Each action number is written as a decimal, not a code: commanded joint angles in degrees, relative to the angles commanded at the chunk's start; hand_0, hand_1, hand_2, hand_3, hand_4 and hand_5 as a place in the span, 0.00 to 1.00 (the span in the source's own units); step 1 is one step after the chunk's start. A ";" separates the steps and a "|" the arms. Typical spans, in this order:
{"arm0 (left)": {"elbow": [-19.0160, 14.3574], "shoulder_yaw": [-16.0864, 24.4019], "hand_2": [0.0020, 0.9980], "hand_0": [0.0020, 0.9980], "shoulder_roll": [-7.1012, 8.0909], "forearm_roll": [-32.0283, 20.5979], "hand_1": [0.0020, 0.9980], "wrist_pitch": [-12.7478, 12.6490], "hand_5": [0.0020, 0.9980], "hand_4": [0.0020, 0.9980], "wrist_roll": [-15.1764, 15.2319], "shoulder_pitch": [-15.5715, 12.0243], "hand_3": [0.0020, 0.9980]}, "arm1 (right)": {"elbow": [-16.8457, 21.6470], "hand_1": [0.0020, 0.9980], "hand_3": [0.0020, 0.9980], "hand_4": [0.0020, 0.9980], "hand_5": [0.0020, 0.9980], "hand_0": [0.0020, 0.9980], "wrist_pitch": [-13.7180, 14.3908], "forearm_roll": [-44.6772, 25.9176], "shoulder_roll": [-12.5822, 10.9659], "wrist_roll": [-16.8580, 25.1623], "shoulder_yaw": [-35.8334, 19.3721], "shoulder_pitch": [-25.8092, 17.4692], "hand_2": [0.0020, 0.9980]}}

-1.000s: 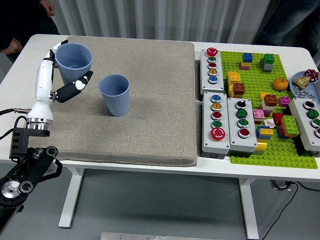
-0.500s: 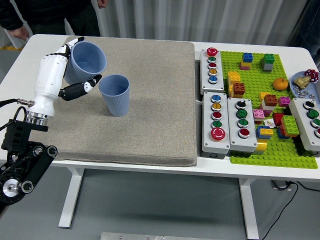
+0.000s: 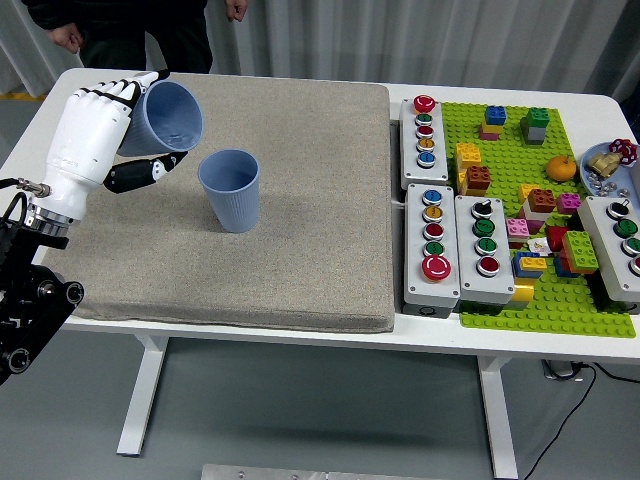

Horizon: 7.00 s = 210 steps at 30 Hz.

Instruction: Pick cup pour cup place

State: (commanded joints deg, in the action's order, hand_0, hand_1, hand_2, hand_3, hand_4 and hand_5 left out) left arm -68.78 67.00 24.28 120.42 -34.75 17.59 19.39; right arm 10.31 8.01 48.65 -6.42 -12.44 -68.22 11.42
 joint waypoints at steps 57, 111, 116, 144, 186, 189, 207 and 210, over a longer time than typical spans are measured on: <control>2.96 -15.52 0.76 0.44 6.69 7.45 0.55 -2.23 0.03 0.58 -7.10 7.91 0.82 | 0.00 0.70 0.64 0.23 0.38 0.74 0.35 -1.02 -0.34 0.30 0.40 -0.11 0.72; 4.06 -19.62 0.75 0.46 8.65 7.35 0.55 -2.23 0.00 0.54 -8.77 10.86 0.79 | 0.00 0.70 0.64 0.23 0.38 0.74 0.41 -0.81 -0.27 0.27 0.39 -0.45 0.72; 4.11 -19.66 0.75 0.46 8.65 7.27 0.55 -2.23 0.00 0.54 -8.79 10.67 0.79 | 0.00 0.70 0.64 0.23 0.38 0.74 0.39 -0.55 -0.22 0.24 0.36 -0.57 0.72; 4.90 -14.72 0.75 0.45 5.77 -21.71 0.55 -2.23 0.00 0.53 -1.76 7.73 0.79 | 0.00 0.70 0.64 0.23 0.38 0.74 0.41 -0.57 -0.13 0.28 0.26 -0.49 0.72; 13.85 -7.14 0.74 0.46 -10.19 -70.21 0.55 3.18 0.00 0.53 7.46 0.77 0.79 | 0.00 0.70 0.64 0.23 0.39 0.74 0.12 0.66 0.31 0.02 0.06 -0.67 0.72; 13.60 -7.27 0.74 0.46 -11.29 -69.31 0.55 2.45 0.00 0.53 8.23 0.43 0.79 | 0.00 0.70 0.64 0.23 0.39 0.74 0.14 0.73 0.36 -0.03 -0.01 -0.61 0.72; 15.84 -7.54 0.77 0.50 -13.10 -70.17 0.61 2.06 0.01 0.55 13.56 -0.29 0.78 | 0.00 0.70 0.64 0.23 0.39 0.74 0.11 0.75 0.55 -0.14 0.01 -0.21 0.72; 16.04 -7.61 0.77 0.50 -13.39 -69.32 0.61 2.61 0.01 0.55 13.96 -0.77 0.78 | 0.00 0.70 0.64 0.23 0.39 0.74 0.12 0.66 0.57 -0.10 0.04 -0.20 0.72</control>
State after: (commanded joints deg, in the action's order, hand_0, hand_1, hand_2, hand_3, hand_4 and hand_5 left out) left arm -52.74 59.39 10.89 51.10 -32.14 31.56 18.62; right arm 10.31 8.13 49.31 -5.84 -12.54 -68.18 11.23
